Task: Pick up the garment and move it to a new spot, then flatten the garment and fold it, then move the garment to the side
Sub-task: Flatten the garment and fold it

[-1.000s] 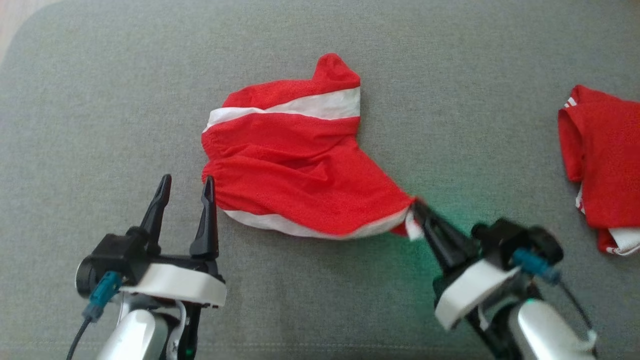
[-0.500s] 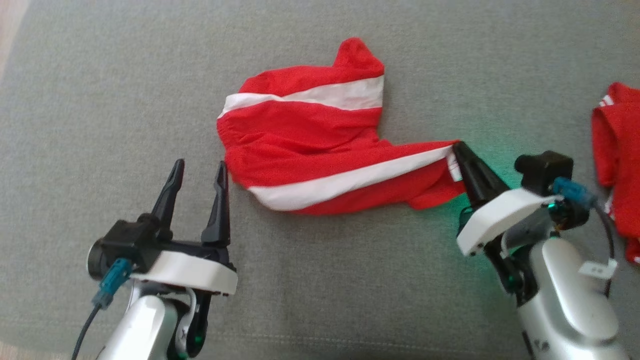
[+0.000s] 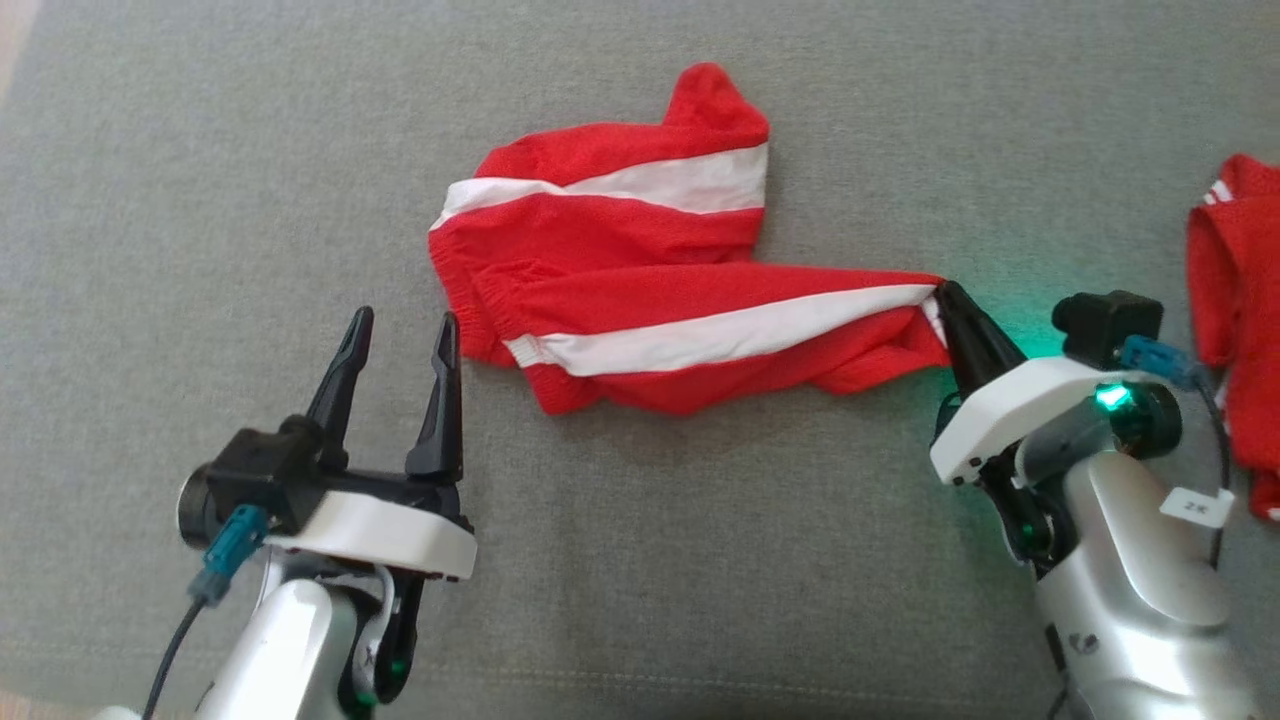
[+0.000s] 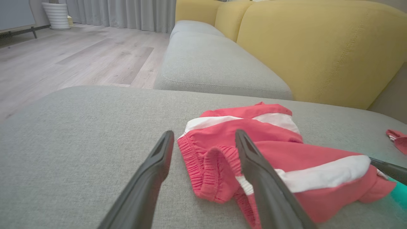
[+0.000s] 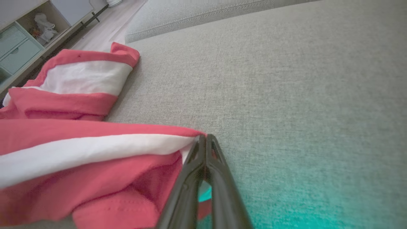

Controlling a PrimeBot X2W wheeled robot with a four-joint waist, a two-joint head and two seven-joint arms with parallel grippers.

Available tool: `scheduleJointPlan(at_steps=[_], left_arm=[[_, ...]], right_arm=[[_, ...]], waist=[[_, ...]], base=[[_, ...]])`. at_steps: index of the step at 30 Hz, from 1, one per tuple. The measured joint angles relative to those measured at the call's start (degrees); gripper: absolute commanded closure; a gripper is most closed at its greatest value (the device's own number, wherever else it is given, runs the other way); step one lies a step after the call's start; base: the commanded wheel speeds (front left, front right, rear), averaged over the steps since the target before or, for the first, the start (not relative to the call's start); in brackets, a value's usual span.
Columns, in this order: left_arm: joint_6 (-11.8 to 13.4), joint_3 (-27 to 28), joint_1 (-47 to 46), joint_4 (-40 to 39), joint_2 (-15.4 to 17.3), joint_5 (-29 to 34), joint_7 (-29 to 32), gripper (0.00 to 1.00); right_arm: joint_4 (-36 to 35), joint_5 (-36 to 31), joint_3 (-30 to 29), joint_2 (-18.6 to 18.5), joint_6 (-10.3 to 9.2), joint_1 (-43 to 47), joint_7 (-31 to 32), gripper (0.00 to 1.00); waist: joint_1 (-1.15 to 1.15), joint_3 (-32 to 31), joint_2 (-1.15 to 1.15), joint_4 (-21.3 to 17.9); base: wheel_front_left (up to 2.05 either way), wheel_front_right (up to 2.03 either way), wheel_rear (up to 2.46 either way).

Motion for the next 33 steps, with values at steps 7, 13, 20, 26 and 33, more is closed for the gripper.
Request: scheduleJointPlan(at_steps=[7, 13, 20, 26, 33], left_arm=[[0.0, 0.3, 0.1, 1.0, 0.0, 0.5, 0.0, 0.0], [0.0, 0.6, 0.6, 1.3, 0.0, 0.6, 0.0, 0.0], [0.6, 1.7, 2.8, 1.3, 0.8, 0.6, 0.0, 0.0], [1.0, 1.7, 4.6, 1.3, 1.3, 0.5, 0.1, 0.0], [1.6, 1.8, 7.2, 1.2, 1.8, -0.1, 0.6, 0.0]], right_arm=[[-1.5, 1.2, 1.5, -1.7, 0.0, 0.3, -3.2, 0.0], [-8.9, -1.2, -1.2, -3.6, 0.0, 4.2, -7.2, 0.0], [-22.1, -7.0, -5.7, -2.9, 0.0, 10.4, -8.8, 0.0], [-32.1, -10.5, -6.7, -0.1, 0.0, 18.5, -6.1, 0.0], [-39.1, -11.0, -7.1, 2.2, 0.0, 26.3, -4.3, 0.0]], waist=[[0.0, -1.8, 0.0, -1.7], [0.0, -3.9, 0.0, -2.8], [0.0, -6.4, 0.0, -3.8], [0.0, -8.2, 0.0, -4.4], [0.0, -9.9, 0.0, -5.2]], base=[[0.0, 0.0, 0.0], [0.0, 0.0, 0.0], [0.0, 0.0, 0.0], [0.0, 0.0, 0.0], [0.0, 0.0, 0.0]])
